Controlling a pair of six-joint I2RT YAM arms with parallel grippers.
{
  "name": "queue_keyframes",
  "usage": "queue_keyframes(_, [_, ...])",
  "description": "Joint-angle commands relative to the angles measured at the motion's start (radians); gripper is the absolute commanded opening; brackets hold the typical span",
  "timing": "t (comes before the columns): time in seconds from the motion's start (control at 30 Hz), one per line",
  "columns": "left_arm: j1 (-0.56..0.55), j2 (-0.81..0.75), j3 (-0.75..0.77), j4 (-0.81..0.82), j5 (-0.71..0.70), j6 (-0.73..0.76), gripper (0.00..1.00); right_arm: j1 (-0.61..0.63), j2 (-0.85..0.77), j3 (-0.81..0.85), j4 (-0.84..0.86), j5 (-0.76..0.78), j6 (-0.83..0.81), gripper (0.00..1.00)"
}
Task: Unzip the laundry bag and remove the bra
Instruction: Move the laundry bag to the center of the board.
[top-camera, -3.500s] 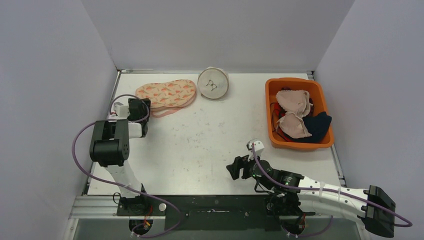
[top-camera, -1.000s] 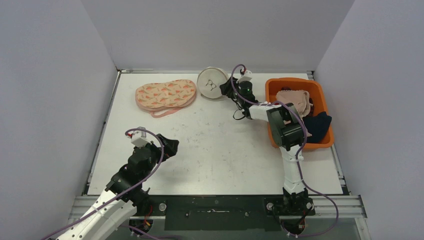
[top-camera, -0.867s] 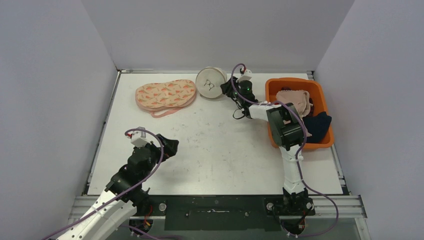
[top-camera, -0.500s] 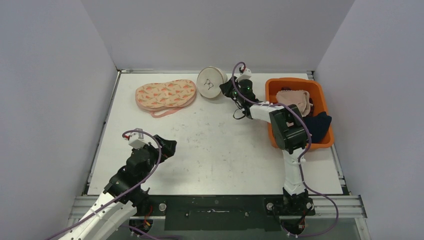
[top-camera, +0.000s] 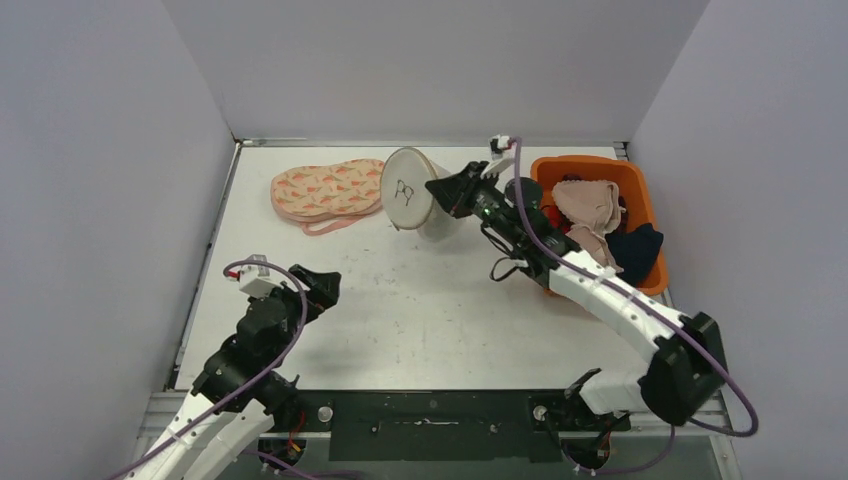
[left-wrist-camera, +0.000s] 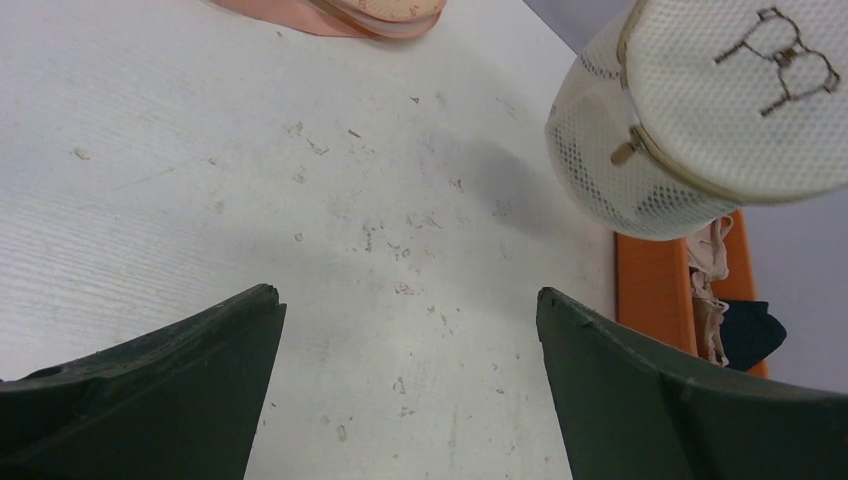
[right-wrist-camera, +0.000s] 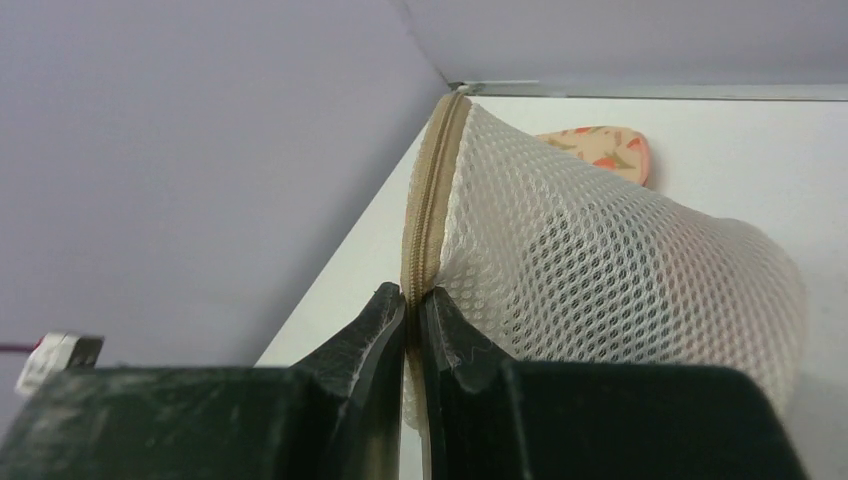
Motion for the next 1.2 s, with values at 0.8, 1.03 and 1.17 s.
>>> queue_keyframes(0.8, [-0.015, -0.003, -0.445, 0.794, 0.773, -0.088, 0.96, 0.041, -0.761, -0.91, -0.038, -0.263, 0.246, 0.05])
queue_keyframes(1.03, [-0.063, 0.223, -0.518, 1.017, 0.761, -0.105, 1.0, 0.038, -0.763, -0.95, 0.007, -0.287, 0.301, 0.05])
queue_keyframes(1.17, [-0.094, 0.37, -0.485, 1.079, 0.756, -0.052, 0.95, 0.029, -0.724, -0.937, 0.017, -0.327, 0.307, 0.05])
